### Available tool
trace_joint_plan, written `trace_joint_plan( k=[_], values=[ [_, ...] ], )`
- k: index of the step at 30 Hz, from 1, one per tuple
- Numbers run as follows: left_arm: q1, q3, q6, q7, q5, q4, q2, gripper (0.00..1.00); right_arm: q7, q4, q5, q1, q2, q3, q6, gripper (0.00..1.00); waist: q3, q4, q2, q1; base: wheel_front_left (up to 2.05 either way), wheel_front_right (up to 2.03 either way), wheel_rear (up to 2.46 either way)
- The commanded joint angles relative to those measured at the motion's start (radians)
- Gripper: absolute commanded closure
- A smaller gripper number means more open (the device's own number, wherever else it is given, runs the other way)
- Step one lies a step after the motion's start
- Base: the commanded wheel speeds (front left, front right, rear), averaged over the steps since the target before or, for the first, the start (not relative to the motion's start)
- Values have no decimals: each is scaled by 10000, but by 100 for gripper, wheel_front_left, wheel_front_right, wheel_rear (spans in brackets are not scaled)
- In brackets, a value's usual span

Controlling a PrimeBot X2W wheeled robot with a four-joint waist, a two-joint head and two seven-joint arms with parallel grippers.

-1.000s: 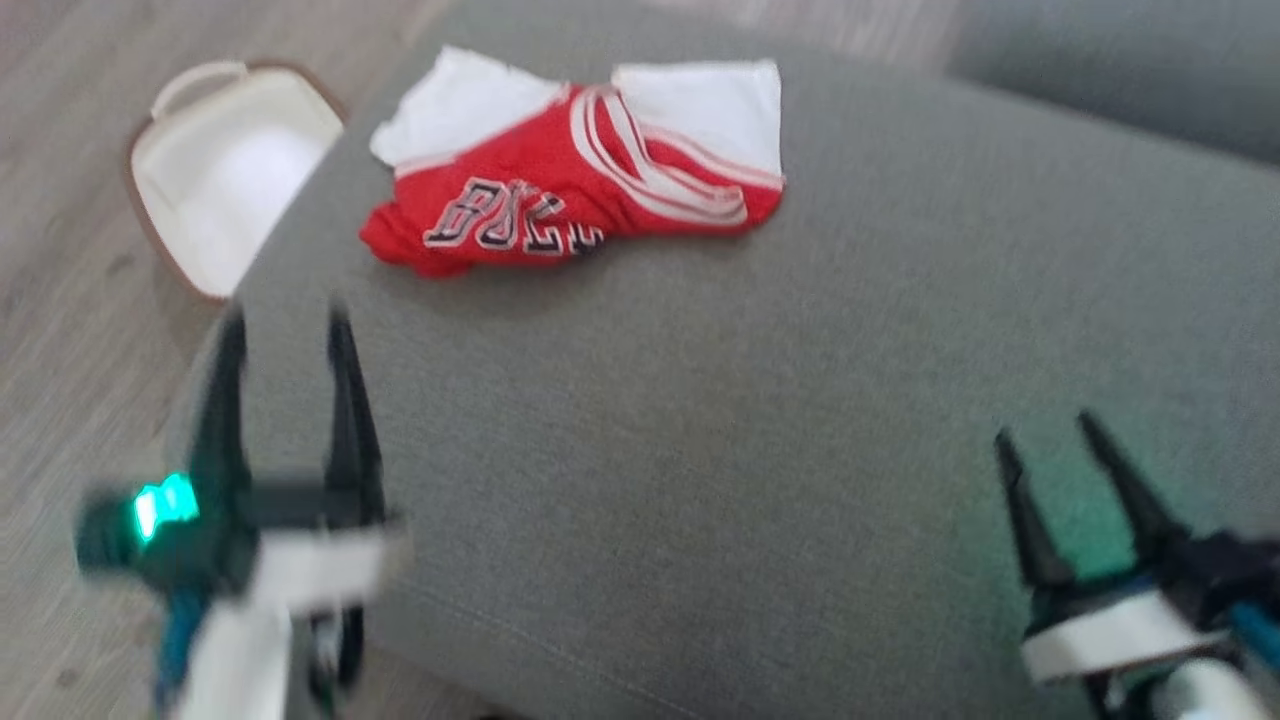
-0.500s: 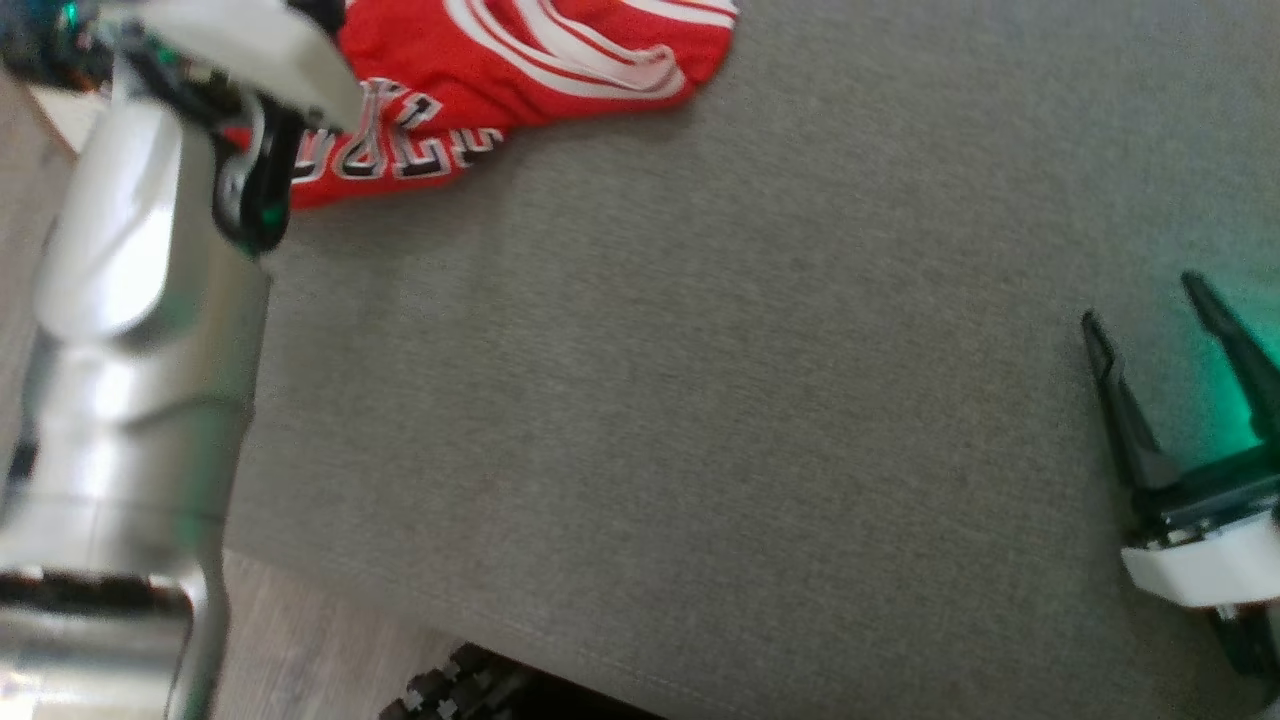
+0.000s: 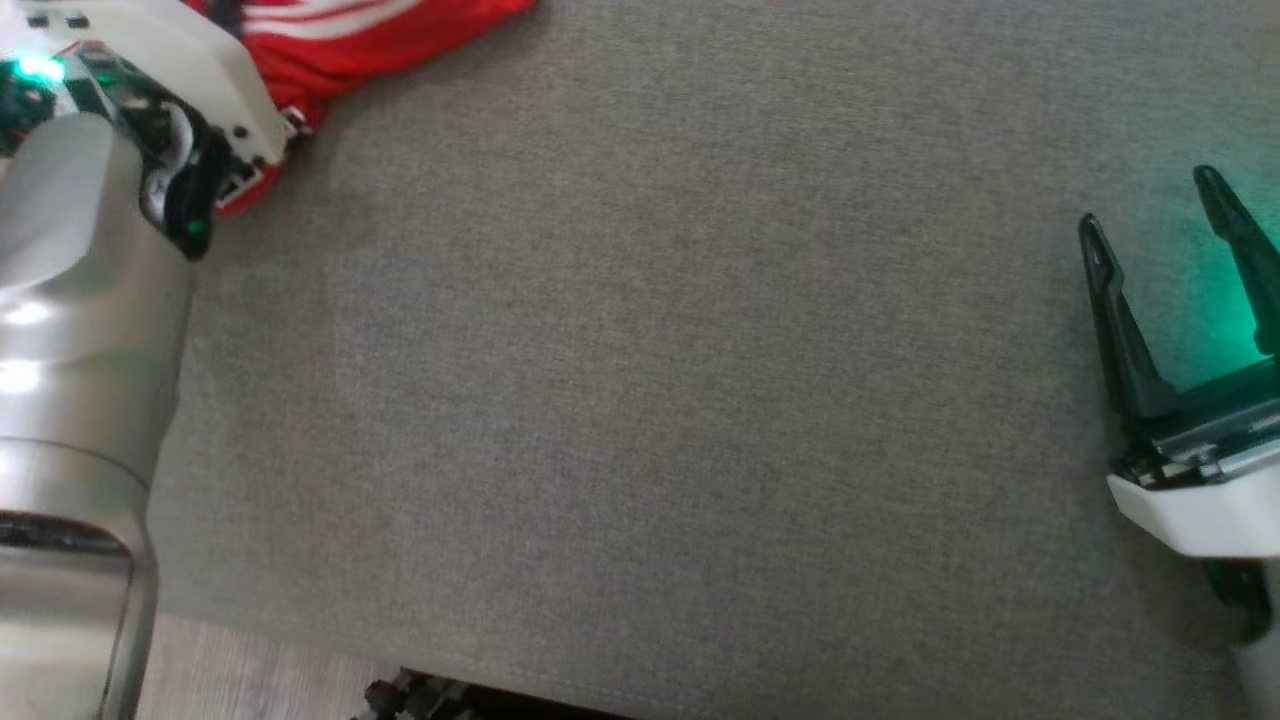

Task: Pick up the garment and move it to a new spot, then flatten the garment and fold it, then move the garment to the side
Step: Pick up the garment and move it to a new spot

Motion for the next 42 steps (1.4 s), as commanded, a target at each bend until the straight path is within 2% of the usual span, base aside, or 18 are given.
trace_joint_plan(
  k=[1,7,12,18,19,21,26,29,34,37,42],
  values=[
    [-279,126,135,-382,178,45,814,100,110,501,-100,432,-45,25,-9,0,-166,-76,1,-2,0,0,0],
    [-1016,-297,501,-2568,1036,108,1285,100,110,927,-233,208,766,147,-9,0,-1578,-460,1,-2,0,0,0],
    [-1318,-689,298,-3286,1387,-160,1557,100,110,1401,-151,277,1724,440,-9,0,-3237,-1239,1,-2,0,0,0],
    [-1547,-1256,72,-3111,1472,-1069,1582,100,110,1856,-18,551,2616,783,-9,0,-4782,-2366,1,-2,0,0,0],
    [-1547,-1256,72,-3111,1472,-1069,1582,100,110,1856,-18,551,2616,783,-9,0,-4782,-2366,1,-2,0,0,0],
    [-1498,-1470,39,-2904,1395,-1459,1497,100,110,1935,17,697,2820,917,-9,0,-5184,-2783,1,-2,0,0,0],
    [-914,-1834,9,-2188,593,-2639,1164,100,110,2087,80,1173,3098,1174,-9,0,-6045,-3866,1,-2,0,0,0],
    [-225,-2138,5,-1607,-185,-3862,960,100,110,2057,111,1359,3197,1189,-9,0,-6205,-4532,1,-2,0,0,0],
    [1079,-2322,127,-1426,-671,-4934,711,100,110,1948,194,1255,3275,1208,-9,0,-5795,-5174,1,-2,0,0,0],
    [2376,-2476,301,-1779,-898,-5274,438,100,110,1919,252,1190,3297,1298,-9,0,-5425,-5470,1,-2,0,0,0],
    [4637,-2658,809,-3443,-865,-4970,37,100,110,1999,558,1022,3307,1551,-9,0,-4922,-5927,1,-2,0,0,0]
  ],
)
